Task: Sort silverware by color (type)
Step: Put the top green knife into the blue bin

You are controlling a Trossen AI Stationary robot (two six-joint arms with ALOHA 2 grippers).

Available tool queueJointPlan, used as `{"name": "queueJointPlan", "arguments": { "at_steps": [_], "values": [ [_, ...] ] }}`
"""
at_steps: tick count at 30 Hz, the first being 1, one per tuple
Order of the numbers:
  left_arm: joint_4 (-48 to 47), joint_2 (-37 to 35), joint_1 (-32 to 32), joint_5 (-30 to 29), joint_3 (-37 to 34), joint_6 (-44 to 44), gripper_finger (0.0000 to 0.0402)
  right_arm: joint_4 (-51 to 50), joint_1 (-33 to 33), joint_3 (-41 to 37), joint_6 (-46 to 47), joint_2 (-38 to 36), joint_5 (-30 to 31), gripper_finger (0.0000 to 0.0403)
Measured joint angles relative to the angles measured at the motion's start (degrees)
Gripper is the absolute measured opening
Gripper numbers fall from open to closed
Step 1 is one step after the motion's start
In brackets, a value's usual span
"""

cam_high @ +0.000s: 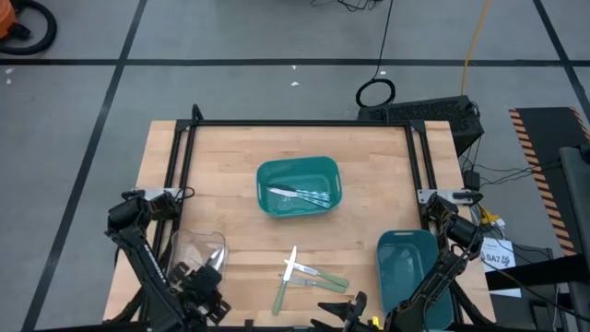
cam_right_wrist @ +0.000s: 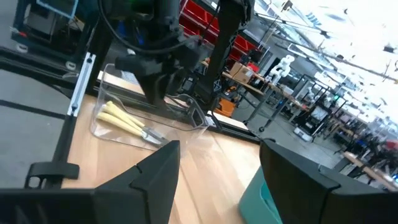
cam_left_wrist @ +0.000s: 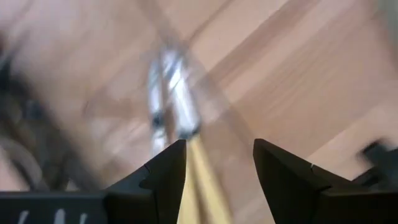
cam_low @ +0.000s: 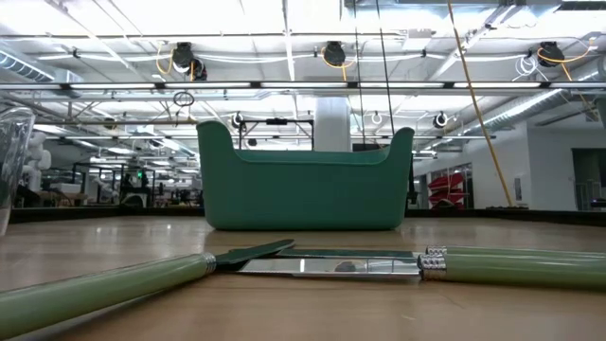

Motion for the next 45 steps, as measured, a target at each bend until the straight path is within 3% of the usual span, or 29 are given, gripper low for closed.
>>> {"name": "queueJointPlan", "arguments": {
  "at_steps": [10,18,21,26,31,36,45],
  "values": [
    [0.68,0.07,-0.42,-36.49,9.93,21.04,0.0195,-3.02,-0.39,0.00,15.70,0.00,-1.47,0.0215],
    [6.34,3.45,1.30,-46.47,7.58,30.09,0.0195,-10.03,-4.72,-0.02,32.88,-0.30,-16.64,0.0215],
    [11.76,5.68,1.31,-47.42,7.55,34.09,0.0195,-20.71,-6.71,0.98,41.60,-1.95,-24.76,0.0215],
    [20.99,6.40,1.10,-45.24,7.51,44.66,0.0195,-48.84,-10.78,6.27,56.27,-3.97,-43.12,0.0215],
    [24.56,6.40,0.57,-45.17,7.51,49.33,0.0195,-69.20,-12.55,9.27,60.18,-4.09,-51.92,0.0215],
    [25.32,6.40,0.76,-44.96,7.51,48.41,0.0195,-77.54,-13.18,9.25,57.41,-3.42,-58.60,0.0215],
    [31.68,7.77,3.08,-42.09,7.51,53.85,0.0195,-78.64,-16.62,9.25,57.23,-0.31,-63.61,0.0215]
  ]
}}
